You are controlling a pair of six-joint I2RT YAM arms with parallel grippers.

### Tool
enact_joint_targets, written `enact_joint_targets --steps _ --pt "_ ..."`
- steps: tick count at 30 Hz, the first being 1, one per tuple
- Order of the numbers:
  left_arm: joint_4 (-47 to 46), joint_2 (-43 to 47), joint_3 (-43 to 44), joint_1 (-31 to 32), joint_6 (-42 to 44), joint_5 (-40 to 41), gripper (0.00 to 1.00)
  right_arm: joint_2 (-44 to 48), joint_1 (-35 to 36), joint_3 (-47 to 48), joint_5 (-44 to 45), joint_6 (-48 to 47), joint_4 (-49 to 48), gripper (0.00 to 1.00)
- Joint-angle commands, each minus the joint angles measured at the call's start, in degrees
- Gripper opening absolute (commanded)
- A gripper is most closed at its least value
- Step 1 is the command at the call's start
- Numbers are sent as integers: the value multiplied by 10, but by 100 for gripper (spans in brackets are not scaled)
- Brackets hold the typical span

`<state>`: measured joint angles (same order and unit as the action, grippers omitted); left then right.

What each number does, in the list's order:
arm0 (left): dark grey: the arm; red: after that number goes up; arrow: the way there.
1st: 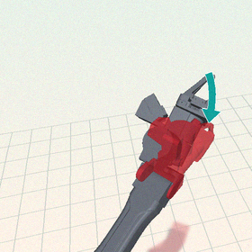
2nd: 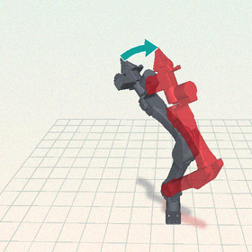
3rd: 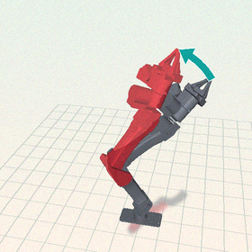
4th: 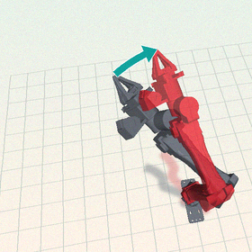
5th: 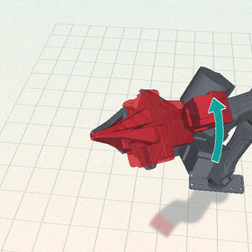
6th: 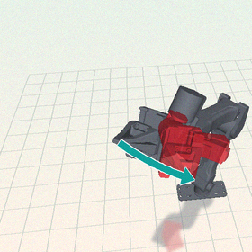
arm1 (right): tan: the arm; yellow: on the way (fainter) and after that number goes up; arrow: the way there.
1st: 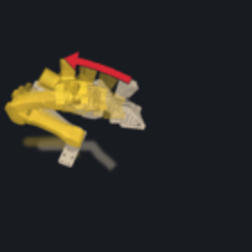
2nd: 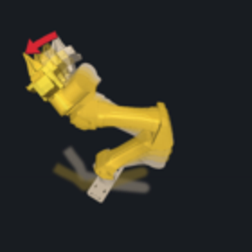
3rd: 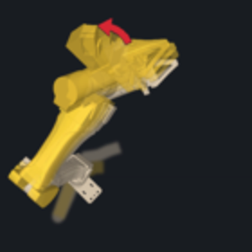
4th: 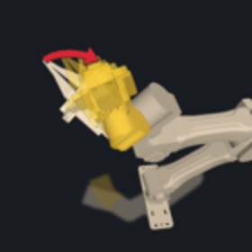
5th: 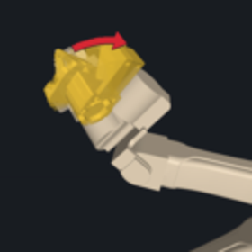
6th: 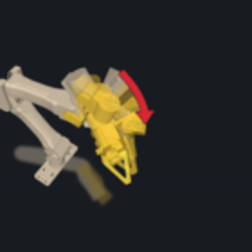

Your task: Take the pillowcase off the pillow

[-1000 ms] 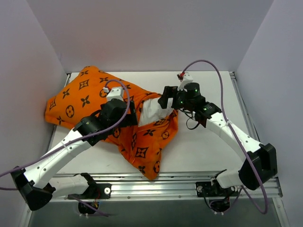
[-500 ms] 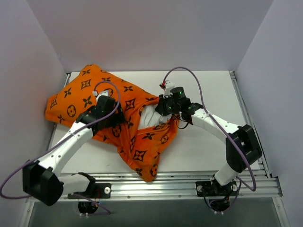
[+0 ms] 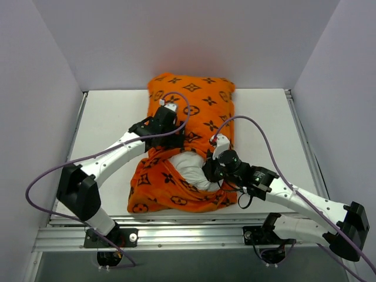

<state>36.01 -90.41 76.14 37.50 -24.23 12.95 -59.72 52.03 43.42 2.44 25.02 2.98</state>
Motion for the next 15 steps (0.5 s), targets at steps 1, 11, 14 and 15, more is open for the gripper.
enact_joint_targets --steps 1,11,14,15 --pt "-160 -63 58 33 -17 -101 100 24 38 -9 -32 79 -24 0" --pt "-126 -98 195 7 -5 -26 99 -94 27 52 81 65 -49 0" --pt "-75 -29 161 -13 -46 46 99 -125 21 87 86 62 -57 0" --pt "-60 11 148 -13 -51 70 99 -130 17 96 87 63 -61 0"
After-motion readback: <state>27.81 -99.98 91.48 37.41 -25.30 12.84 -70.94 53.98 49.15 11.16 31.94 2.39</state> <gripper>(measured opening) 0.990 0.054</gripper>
